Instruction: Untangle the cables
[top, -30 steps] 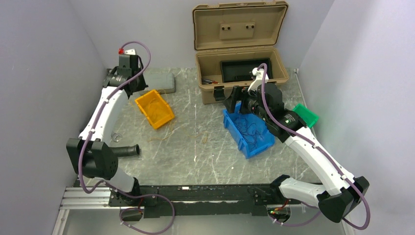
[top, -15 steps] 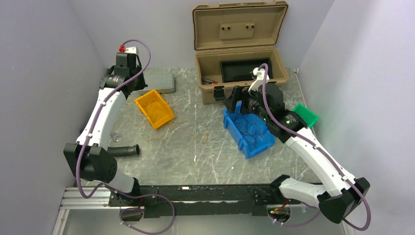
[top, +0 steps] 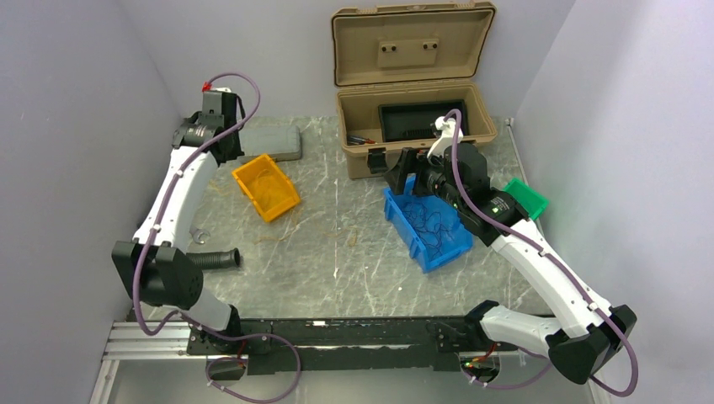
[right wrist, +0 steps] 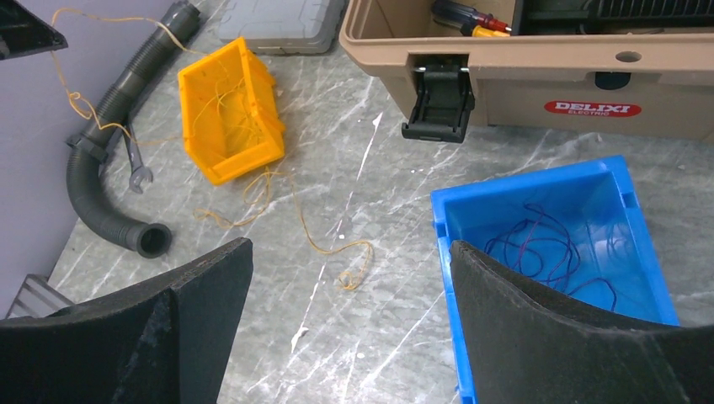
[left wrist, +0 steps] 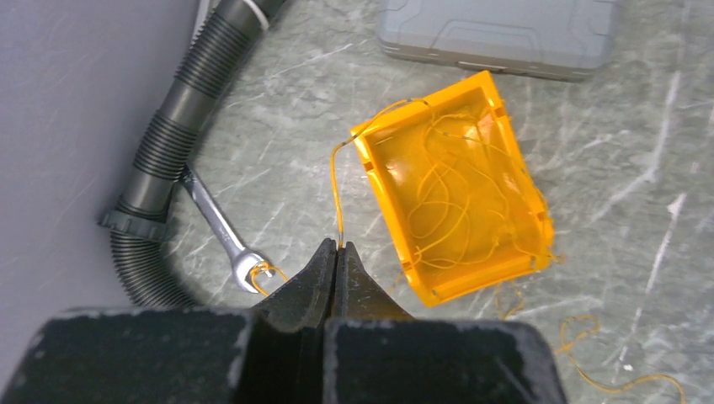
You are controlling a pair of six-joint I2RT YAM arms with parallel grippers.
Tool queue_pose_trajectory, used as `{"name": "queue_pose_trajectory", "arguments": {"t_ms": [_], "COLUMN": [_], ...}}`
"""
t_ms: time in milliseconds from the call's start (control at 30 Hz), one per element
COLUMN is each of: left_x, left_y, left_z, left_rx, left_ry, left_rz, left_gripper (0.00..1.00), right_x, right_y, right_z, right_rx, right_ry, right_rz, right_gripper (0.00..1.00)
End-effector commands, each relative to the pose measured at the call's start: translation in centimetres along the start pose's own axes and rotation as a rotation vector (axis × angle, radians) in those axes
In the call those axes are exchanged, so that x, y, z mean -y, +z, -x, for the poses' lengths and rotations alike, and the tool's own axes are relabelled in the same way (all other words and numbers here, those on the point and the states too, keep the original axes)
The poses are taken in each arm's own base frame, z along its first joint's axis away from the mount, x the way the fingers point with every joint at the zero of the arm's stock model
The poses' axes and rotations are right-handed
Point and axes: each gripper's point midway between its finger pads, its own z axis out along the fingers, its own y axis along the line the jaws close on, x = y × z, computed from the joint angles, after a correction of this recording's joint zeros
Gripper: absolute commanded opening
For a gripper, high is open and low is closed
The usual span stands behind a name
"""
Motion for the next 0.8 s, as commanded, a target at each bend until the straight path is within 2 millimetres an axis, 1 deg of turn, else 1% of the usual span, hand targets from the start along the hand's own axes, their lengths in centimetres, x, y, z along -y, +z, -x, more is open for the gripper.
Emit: {"name": "queue_pose_trajectory", "arguments": {"t_ms": [0, 67, 100, 167, 233, 300, 367, 467, 533, 600, 667, 767], "left_x": [-2.5, -3.8, -4.0, -3.6, -2.9, -2.2, -1.5, -0.6, -0.1, 0.0, 0.1, 0.0], "left_y": [0.4, 0.4, 0.4, 0.5, 0.4, 0.2, 0.0, -0.5, -0.8, -1.2, -1.8, -2.4], "left_z": [0.7, 0.7, 0.7, 0.8, 0.9, 1.1, 1.2, 1.4, 1.5, 1.6, 1.8, 2.0], "left_rx": [-0.014, -0.019, -0.017, -0.012, 0.000, 0.012, 0.017, 0.022, 0.034, 0.047, 0.064, 0.083], "left_ry": [0.030, 0.034, 0.038, 0.041, 0.033, 0.030, 0.033, 0.035, 0.044, 0.043, 0.038, 0.032], "left_rz": [0.163, 0.248, 0.261, 0.237, 0.189, 0.140, 0.092, 0.034, -0.005, -0.028, -0.047, -0.055], "left_gripper": [0.00, 0.00, 0.00, 0.00, 0.00, 0.00, 0.00, 0.00, 0.00, 0.00, 0.00, 0.00], "right_x": [-1.2, -1.2, -1.2, -1.6, -2.7, -4.1, -6.0, -8.9, -11.4, -13.5, -15.2, -16.8], "right_y": [-1.0, -0.9, -0.7, 0.0, 1.6, 3.6, 5.4, 8.4, 10.7, 12.9, 15.3, 18.7], "right_z": [2.0, 1.8, 1.6, 0.8, -0.7, -2.4, -3.2, -3.4, -2.8, -2.9, -3.5, -4.1], "right_rx": [0.054, 0.049, 0.044, 0.017, -0.039, -0.078, -0.064, -0.033, -0.005, 0.009, 0.007, 0.004], "right_ry": [0.006, 0.005, 0.005, 0.000, -0.015, -0.033, -0.061, -0.105, -0.145, -0.181, -0.203, -0.195], "right_rz": [0.038, 0.039, 0.042, 0.072, 0.139, 0.222, 0.303, 0.394, 0.447, 0.471, 0.481, 0.500], "right_gripper": [0.89, 0.89, 0.89, 0.89, 0.87, 0.84, 0.82, 0.79, 0.78, 0.78, 0.78, 0.75]}}
